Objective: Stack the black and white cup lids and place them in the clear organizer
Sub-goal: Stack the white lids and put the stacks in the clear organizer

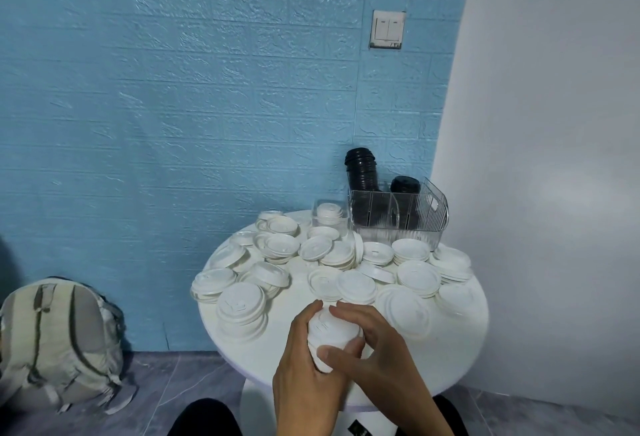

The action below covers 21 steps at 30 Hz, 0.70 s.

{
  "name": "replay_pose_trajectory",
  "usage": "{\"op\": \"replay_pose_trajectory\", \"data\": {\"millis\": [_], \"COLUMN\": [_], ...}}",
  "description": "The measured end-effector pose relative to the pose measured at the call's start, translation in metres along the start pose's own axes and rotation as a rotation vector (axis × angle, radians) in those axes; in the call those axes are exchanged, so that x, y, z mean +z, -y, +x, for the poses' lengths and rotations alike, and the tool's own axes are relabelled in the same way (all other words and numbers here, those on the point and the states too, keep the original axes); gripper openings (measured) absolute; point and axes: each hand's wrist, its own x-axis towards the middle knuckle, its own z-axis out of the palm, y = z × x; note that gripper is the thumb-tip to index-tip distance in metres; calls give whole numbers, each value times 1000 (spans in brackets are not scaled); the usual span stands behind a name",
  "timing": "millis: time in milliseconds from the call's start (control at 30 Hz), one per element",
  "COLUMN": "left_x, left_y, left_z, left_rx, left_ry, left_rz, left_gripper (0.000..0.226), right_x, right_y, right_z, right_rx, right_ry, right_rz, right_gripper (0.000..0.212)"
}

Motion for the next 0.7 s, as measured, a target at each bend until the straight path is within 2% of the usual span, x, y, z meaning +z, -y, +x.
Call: {"op": "replay_pose_trajectory", "data": {"millis": [467,600,700], "left_x": [-1,-1,-4], "left_y": [6,3,3], "left_z": [2,-1,-3], "left_rx": [65,62,78], "left_ry": [-18,-41,-50], "left_rz": [30,31,-10], "left_gripper": [68,60,64], "right_x": [7,-11,-37], "right_y": [0,3,-4], "right_z": [-3,-1,9], "right_rx": [11,-6,-66], "right_ry": [-43,29,-165], "right_rz": [-50,-18,-54], "right_gripper": [66,50,38]}}
